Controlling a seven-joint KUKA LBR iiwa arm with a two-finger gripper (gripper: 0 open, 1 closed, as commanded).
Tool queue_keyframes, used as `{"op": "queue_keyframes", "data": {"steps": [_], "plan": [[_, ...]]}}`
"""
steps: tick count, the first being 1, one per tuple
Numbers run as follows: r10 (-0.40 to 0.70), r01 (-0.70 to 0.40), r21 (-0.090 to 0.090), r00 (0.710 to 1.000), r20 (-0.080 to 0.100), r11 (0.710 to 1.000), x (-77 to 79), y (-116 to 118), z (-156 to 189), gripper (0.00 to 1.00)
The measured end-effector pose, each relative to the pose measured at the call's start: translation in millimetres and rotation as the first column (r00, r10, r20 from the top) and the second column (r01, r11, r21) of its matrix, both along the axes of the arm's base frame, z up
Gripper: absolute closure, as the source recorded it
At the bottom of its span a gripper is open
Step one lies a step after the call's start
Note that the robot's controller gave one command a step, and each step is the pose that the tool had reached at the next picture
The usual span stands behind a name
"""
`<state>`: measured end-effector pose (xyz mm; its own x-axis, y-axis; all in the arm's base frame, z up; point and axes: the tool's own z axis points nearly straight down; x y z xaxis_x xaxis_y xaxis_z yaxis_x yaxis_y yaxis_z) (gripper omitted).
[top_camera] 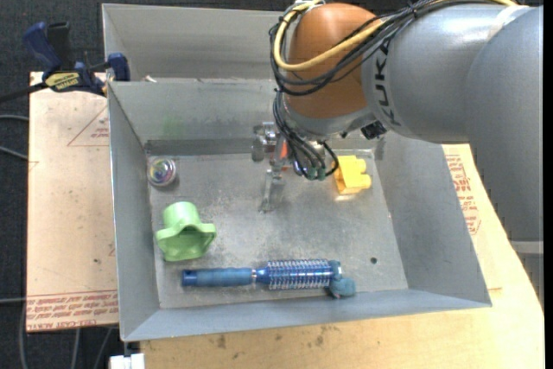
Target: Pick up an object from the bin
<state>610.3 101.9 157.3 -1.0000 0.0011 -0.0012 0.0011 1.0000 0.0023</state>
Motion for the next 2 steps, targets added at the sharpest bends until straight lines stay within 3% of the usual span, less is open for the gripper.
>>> {"op": "queue_keyframes", "data": {"steps": [1, 2], "plan": [[0.15, -0.15, 0.001, 0.989, -0.006, 0.989, -67.4, 63, -27, 0.0], [0.133, -0.133, -0.001, 0.991, 0.007, 0.991, -123.7, 90, -88, 0.0]]}}
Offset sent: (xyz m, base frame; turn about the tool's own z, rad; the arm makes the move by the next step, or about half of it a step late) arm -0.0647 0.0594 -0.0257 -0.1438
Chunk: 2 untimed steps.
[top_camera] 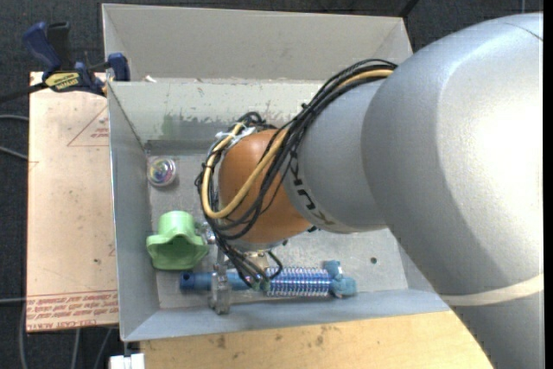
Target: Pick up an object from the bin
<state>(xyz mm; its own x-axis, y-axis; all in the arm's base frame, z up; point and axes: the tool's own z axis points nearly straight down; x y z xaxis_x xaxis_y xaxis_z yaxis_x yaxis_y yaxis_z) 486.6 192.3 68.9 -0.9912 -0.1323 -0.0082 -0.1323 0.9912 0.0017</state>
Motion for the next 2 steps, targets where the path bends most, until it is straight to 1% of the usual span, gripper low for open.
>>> {"op": "queue_keyframes", "data": {"steps": [1, 2], "plan": [[-0.003, 0.003, -0.002, 1.0, -0.009, 1.0, -0.3, -2, 1, 1.0], [-0.012, 0.012, 0.002, 1.0, -0.001, 1.0, -6.0, 18, 127, 1.0]]}}
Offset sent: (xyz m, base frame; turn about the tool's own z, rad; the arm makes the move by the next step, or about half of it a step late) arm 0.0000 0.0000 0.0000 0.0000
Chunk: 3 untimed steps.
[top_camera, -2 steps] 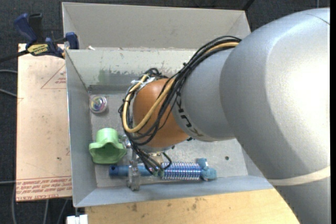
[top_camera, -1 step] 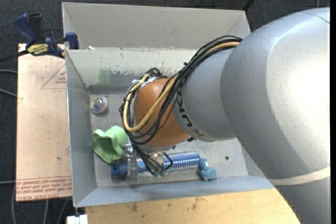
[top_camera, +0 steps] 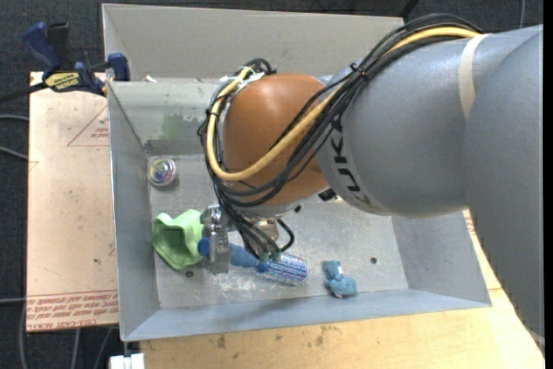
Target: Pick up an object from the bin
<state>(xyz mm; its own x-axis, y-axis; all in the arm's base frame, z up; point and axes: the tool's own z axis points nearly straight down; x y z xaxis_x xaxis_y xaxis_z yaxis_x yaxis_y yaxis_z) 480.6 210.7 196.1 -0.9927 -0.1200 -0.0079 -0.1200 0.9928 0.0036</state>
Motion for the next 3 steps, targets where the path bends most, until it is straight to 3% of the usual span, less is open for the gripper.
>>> {"op": "queue_keyframes", "data": {"steps": [1, 2, 3], "plan": [[0.009, -0.009, 0.0, 1.0, 0.003, 1.0, 18.5, 10, 58, 1.0], [-0.457, 0.457, -0.008, 0.889, -0.01, 0.889, 22.7, 1, -11, 1.0], [-0.484, 0.484, -0.006, 0.875, -0.009, 0.875, 9.2, 8, -18, 1.0]]}}
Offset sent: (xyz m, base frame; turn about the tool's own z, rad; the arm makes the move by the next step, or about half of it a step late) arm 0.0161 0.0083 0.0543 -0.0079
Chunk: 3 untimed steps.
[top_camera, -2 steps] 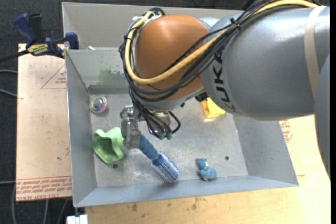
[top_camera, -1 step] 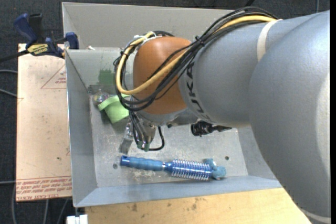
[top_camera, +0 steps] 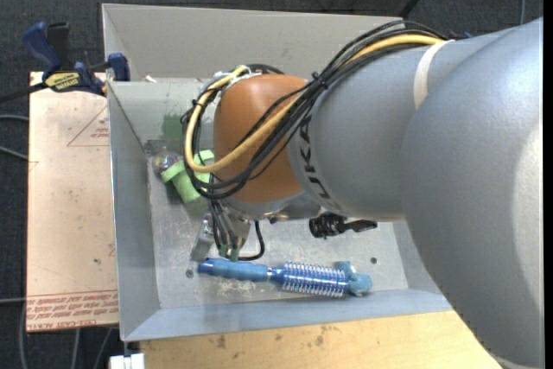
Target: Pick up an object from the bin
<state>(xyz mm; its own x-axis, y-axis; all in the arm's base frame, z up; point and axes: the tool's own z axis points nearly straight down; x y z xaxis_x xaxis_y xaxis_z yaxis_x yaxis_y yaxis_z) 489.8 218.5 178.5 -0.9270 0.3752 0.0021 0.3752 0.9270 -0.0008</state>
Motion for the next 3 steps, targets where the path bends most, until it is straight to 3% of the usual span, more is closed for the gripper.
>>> {"op": "queue_keyframes", "data": {"steps": [1, 2, 3], "plan": [[0.426, -0.426, -0.001, 0.905, 0.001, 0.905, -2.3, -48, -2, 1.0], [0.277, -0.277, 0.0, 0.961, 0.0, 0.961, -11.6, -82, -27, 1.0], [0.115, -0.115, 0.001, 0.993, 0.006, 0.993, 13.6, -89, -18, 1.0]]}}
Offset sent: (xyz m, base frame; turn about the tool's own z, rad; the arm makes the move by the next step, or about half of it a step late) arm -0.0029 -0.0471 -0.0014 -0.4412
